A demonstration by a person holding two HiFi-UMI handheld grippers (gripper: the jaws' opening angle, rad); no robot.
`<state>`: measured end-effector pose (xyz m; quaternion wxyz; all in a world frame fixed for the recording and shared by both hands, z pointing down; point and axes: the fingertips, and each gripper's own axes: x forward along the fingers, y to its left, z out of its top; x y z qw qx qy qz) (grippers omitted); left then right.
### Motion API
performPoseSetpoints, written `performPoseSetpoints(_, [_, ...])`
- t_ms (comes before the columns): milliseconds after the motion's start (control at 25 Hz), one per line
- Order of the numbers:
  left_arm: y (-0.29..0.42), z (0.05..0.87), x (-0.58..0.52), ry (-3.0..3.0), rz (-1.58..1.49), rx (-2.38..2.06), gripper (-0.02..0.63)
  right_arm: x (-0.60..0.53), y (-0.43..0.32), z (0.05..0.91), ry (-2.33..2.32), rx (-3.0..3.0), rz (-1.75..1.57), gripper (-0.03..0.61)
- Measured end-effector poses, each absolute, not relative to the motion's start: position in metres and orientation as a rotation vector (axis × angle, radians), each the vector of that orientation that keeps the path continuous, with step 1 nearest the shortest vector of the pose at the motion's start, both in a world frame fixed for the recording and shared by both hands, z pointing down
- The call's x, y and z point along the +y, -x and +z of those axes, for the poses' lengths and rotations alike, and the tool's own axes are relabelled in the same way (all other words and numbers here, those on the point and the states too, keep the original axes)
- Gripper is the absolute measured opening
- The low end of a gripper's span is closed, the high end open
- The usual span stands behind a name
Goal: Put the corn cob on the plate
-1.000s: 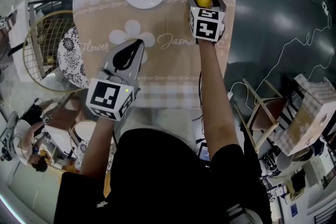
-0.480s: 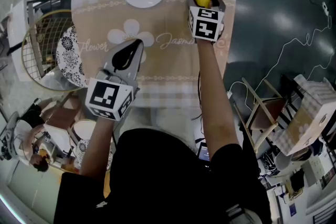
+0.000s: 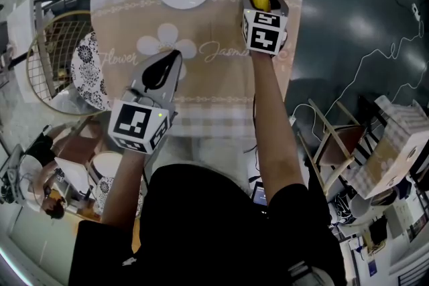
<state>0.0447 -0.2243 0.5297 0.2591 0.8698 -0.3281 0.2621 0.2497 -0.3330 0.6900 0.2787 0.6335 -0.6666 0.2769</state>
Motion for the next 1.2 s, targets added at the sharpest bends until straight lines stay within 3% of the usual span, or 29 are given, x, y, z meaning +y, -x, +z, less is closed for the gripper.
performPoseSetpoints(600, [-0.034, 0.529, -0.227, -2.34, 0.692, -0.918, 0.005, -0.336, -0.24, 0.68, -1.67, -1.835, 0.751, 0.264])
performPoseSetpoints(1200, [0.0, 0.528, -0.226, -2.295, 0.657, -1.009, 0.005, -0.371, -0.167, 0.657, -1.541, -1.993, 0.693, 0.262])
